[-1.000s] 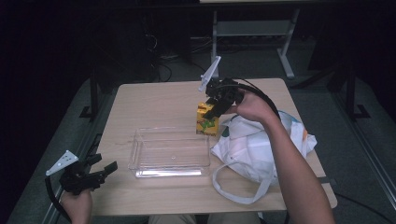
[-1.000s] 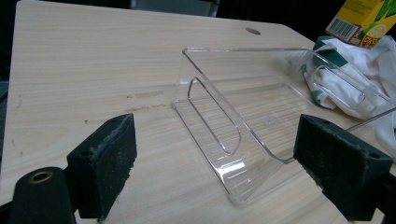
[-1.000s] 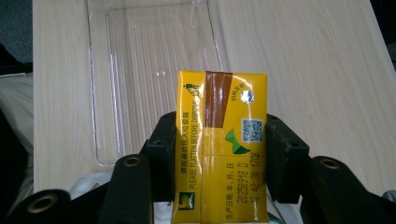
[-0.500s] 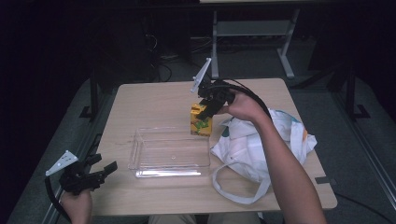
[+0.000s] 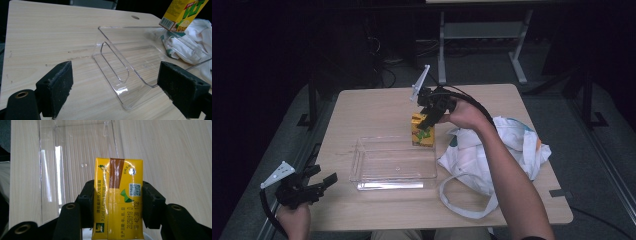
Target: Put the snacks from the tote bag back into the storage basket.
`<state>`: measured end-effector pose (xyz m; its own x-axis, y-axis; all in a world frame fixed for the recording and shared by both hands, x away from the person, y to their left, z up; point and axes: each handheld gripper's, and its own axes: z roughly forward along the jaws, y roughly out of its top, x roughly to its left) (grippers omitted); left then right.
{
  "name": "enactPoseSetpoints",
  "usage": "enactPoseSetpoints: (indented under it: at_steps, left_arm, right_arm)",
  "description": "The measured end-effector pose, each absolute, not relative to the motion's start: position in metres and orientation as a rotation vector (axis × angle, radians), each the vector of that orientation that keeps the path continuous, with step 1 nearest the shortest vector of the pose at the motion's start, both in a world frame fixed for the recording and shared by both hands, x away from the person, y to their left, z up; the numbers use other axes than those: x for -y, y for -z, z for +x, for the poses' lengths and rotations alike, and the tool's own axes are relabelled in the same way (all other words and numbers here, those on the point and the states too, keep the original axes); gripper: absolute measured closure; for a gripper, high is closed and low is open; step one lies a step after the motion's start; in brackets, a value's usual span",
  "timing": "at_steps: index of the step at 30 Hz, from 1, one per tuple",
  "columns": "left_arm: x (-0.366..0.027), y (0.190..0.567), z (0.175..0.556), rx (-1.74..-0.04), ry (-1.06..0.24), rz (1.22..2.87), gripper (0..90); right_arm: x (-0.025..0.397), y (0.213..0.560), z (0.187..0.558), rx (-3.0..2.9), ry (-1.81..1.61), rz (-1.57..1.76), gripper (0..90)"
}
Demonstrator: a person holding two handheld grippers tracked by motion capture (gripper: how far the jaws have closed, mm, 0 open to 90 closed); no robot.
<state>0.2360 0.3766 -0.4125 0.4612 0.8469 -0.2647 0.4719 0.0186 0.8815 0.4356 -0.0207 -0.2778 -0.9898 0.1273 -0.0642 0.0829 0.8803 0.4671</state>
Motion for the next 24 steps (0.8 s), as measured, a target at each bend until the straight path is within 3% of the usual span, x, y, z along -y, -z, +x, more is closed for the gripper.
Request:
enactPoseSetpoints:
  at_steps: [24]
  left_arm:
    - [-0.378,0.412,0.236,-1.164,-0.434,1.625,12.7]
  right_arm:
    - [0.010,0.307,0.445,-2.998,-0.692,0.159,52.4]
